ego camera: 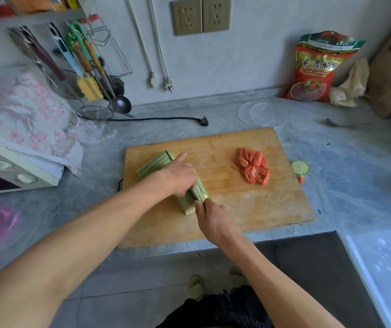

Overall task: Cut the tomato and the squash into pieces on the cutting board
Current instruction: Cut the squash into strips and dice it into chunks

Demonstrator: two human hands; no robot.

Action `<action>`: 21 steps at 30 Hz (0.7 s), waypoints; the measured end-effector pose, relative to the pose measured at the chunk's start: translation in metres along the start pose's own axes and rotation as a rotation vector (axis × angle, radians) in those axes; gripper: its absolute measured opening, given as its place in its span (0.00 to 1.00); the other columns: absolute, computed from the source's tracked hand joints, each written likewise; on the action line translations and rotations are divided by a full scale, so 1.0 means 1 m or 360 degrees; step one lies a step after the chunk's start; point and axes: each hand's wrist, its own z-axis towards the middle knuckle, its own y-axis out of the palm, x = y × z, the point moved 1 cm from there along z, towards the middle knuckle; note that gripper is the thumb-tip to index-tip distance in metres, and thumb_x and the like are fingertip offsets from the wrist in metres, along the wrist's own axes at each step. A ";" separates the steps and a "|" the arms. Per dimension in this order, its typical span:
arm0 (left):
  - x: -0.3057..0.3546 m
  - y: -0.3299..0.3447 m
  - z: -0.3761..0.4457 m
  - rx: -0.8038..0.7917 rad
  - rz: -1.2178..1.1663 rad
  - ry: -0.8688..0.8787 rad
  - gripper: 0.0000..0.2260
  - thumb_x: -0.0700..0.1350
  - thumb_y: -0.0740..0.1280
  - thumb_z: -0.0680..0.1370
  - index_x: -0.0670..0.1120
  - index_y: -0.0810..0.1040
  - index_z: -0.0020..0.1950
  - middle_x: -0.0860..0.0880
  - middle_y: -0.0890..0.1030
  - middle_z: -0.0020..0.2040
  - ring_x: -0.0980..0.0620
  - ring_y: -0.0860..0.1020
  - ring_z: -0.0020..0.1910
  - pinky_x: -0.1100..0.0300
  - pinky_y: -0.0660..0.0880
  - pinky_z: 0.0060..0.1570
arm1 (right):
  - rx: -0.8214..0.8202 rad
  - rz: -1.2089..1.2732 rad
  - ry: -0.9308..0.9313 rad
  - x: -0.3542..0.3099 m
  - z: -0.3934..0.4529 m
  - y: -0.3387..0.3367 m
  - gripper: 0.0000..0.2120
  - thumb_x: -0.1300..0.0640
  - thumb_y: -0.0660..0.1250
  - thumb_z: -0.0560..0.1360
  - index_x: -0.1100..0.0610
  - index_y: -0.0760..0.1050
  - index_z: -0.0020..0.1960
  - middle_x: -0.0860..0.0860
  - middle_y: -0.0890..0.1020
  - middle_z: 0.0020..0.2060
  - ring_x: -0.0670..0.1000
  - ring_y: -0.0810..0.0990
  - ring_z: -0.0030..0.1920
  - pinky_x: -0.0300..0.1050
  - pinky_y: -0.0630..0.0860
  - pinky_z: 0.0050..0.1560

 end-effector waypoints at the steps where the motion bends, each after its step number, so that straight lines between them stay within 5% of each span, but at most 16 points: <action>1: 0.000 0.001 -0.004 0.0096 -0.0020 -0.0012 0.21 0.39 0.65 0.72 0.54 0.81 0.63 0.52 0.82 0.58 0.48 0.68 0.69 0.42 0.40 0.77 | 0.0005 0.0025 0.0004 0.000 0.001 -0.002 0.18 0.44 0.50 0.84 0.58 0.67 0.48 0.61 0.78 0.43 0.54 0.69 0.31 0.51 0.69 0.34; 4: 0.003 0.014 -0.023 0.0733 -0.0360 -0.0169 0.26 0.35 0.67 0.71 0.51 0.78 0.68 0.47 0.74 0.70 0.45 0.61 0.75 0.42 0.44 0.78 | 0.0010 0.0217 0.0020 0.001 -0.003 -0.010 0.20 0.44 0.50 0.83 0.58 0.69 0.45 0.56 0.77 0.37 0.55 0.74 0.30 0.48 0.75 0.23; 6: 0.009 0.029 -0.039 0.1319 -0.0796 -0.0400 0.23 0.35 0.71 0.71 0.48 0.79 0.66 0.47 0.74 0.69 0.45 0.66 0.71 0.42 0.62 0.73 | 0.0006 0.0311 0.0024 0.001 -0.005 -0.016 0.21 0.43 0.50 0.83 0.58 0.70 0.46 0.55 0.78 0.36 0.55 0.77 0.30 0.46 0.76 0.22; 8: 0.020 0.048 -0.052 0.1615 -0.1204 -0.0690 0.21 0.38 0.72 0.73 0.46 0.78 0.66 0.48 0.76 0.66 0.48 0.73 0.66 0.52 0.72 0.66 | 0.0028 0.0355 0.0010 -0.001 -0.007 -0.020 0.22 0.42 0.50 0.83 0.58 0.71 0.46 0.55 0.78 0.36 0.56 0.77 0.28 0.47 0.77 0.23; 11: 0.037 0.068 -0.055 0.1424 -0.1782 -0.0899 0.16 0.40 0.71 0.76 0.44 0.79 0.65 0.48 0.81 0.61 0.52 0.78 0.60 0.68 0.70 0.56 | 0.0081 0.0353 -0.0015 -0.005 -0.011 -0.023 0.22 0.43 0.50 0.83 0.58 0.71 0.45 0.56 0.78 0.35 0.57 0.78 0.28 0.50 0.78 0.23; 14: 0.045 0.086 -0.046 0.1091 -0.2028 -0.0943 0.15 0.41 0.70 0.78 0.44 0.79 0.64 0.48 0.83 0.58 0.51 0.80 0.55 0.67 0.72 0.49 | 0.0048 0.0288 -0.0031 -0.009 -0.016 -0.023 0.22 0.43 0.49 0.83 0.58 0.71 0.46 0.57 0.79 0.36 0.57 0.78 0.29 0.46 0.76 0.23; 18: 0.047 0.096 -0.031 0.0865 -0.2010 -0.0918 0.20 0.47 0.72 0.75 0.45 0.75 0.65 0.46 0.81 0.62 0.46 0.78 0.62 0.53 0.75 0.58 | 0.0055 0.0068 -0.0083 -0.016 -0.018 -0.020 0.24 0.42 0.48 0.83 0.59 0.72 0.47 0.57 0.80 0.37 0.60 0.80 0.35 0.58 0.80 0.36; 21: 0.048 0.095 -0.028 0.0856 -0.1945 -0.0872 0.23 0.46 0.71 0.77 0.43 0.71 0.71 0.46 0.75 0.69 0.47 0.70 0.71 0.59 0.66 0.66 | 0.0040 0.0002 -0.0063 -0.018 -0.018 -0.016 0.24 0.42 0.48 0.83 0.59 0.72 0.48 0.57 0.79 0.37 0.60 0.80 0.34 0.57 0.80 0.35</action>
